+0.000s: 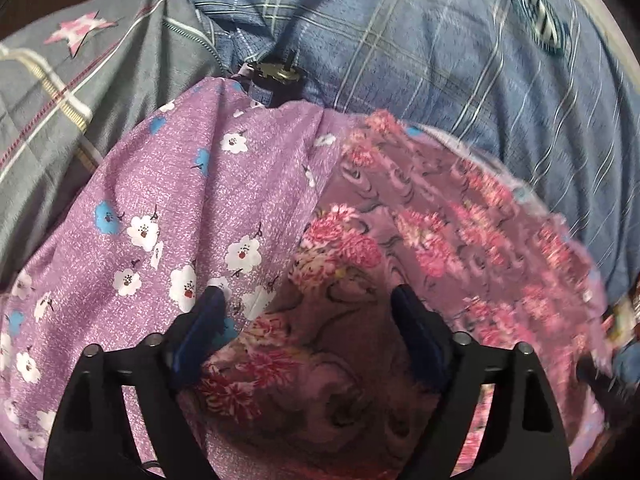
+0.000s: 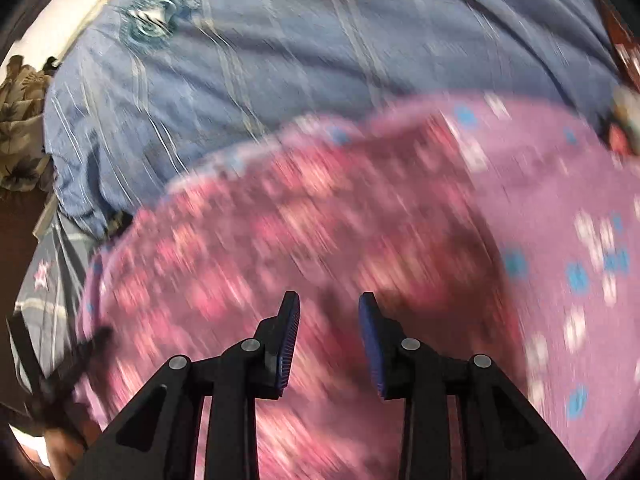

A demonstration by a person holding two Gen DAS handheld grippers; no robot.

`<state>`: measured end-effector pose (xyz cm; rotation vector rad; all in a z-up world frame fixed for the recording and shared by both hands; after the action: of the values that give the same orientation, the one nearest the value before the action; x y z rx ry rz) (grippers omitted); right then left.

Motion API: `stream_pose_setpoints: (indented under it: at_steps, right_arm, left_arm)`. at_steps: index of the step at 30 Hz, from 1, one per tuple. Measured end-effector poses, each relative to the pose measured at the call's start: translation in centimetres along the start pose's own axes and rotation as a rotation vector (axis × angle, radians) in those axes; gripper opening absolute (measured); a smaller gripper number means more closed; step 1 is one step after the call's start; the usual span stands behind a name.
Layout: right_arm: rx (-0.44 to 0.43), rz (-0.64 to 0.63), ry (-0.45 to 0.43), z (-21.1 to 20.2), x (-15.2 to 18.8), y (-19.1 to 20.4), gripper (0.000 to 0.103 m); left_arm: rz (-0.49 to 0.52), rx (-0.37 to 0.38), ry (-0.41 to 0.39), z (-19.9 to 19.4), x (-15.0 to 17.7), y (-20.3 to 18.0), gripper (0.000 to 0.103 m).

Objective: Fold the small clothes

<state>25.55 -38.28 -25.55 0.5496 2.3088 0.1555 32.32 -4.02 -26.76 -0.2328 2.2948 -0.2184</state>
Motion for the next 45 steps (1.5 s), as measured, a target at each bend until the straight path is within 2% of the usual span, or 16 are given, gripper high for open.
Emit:
stream_pose_setpoints:
  at_steps: [4, 7, 11, 13, 15, 19, 24, 27, 30, 34, 37, 38, 39, 42, 43, 45]
  right_arm:
    - [-0.050, 0.069, -0.114, -1.8, 2.7, -1.0, 0.031]
    - [-0.167, 0.100, -0.169, -3.8, 2.6, -0.1, 0.034]
    - [-0.367, 0.077, -0.159, -5.6, 2.9, 2.9, 0.041]
    - [-0.422, 0.031, -0.133, -5.7, 3.6, 5.2, 0.041]
    - [-0.430, -0.023, -0.134, -5.9, 4.1, 6.8, 0.041]
    - [-0.435, -0.017, -0.152, -7.0, 4.6, 6.9, 0.040]
    - [-0.441, 0.031, -0.126, -6.6, 4.5, 5.4, 0.040]
    - [-0.449, 0.043, -0.112, -6.5, 4.4, 4.7, 0.041]
    - [-0.462, 0.093, -0.094, -6.4, 4.2, 3.0, 0.041]
    - [-0.479, 0.236, -0.046, -6.8, 4.9, -0.4, 0.041]
    - [-0.485, 0.371, -0.016, -7.4, 6.5, -3.1, 0.048]
    - [-0.482, 0.415, -0.014, -7.7, 7.2, -3.9, 0.052]
    - [-0.476, 0.461, -0.014, -7.9, 7.9, -4.7, 0.057]
    - [-0.410, 0.570, -0.007, -7.8, 9.7, -6.4, 0.074]
    - [-0.386, 0.592, -0.003, -7.5, 9.8, -6.7, 0.074]
    - [-0.371, 0.630, -0.005, -6.7, 9.9, -7.0, 0.074]
  left_arm:
    - [0.008, 0.002, -0.005, -0.4, -0.2, 0.2, 0.086]
    - [0.000, -0.004, -0.074, -3.0, -0.3, 1.5, 0.086]
    - [-0.081, -0.051, -0.116, -6.4, 0.5, 5.0, 0.086]
    - [-0.120, -0.067, -0.128, -8.0, 1.7, 6.6, 0.086]
    - [-0.148, -0.056, -0.134, -9.4, 3.4, 7.4, 0.086]
    - [-0.169, 0.080, -0.088, -10.2, 5.8, 6.4, 0.086]
    - [-0.216, 0.210, -0.083, -9.0, 5.5, 4.3, 0.086]
    - [-0.270, 0.267, 0.015, -6.2, 5.4, 3.4, 0.086]
    - [-0.309, 0.288, -0.050, -5.6, 4.3, 2.5, 0.087]
    - [-0.373, 0.354, -0.012, -4.1, 3.4, 2.0, 0.086]
    - [-0.414, 0.366, -0.017, -4.1, 3.4, 2.2, 0.068]
    - [-0.395, 0.355, -0.023, -4.1, 3.3, 2.0, 0.051]
    - [-0.365, 0.339, -0.027, -4.1, 3.2, 1.7, 0.044]
    - [-0.361, 0.337, -0.023, -4.0, 3.6, 1.7, 0.045]
    - [-0.376, 0.342, -0.011, -3.9, 3.6, 1.9, 0.048]
    - [-0.423, 0.375, 0.021, -3.4, 3.9, 2.2, 0.072]
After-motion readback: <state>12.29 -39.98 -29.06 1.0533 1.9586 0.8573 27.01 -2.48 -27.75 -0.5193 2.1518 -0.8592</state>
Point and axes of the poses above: each gripper's, at about its wrist camera, not at the fingertips, and z roughly the way its jaws point, y to its left, x to its underside, the point moved 1 cm from there along z, roughly the way its jaws point, and after that the axes turned 13 degrees about -y, right-handed, at the moved point
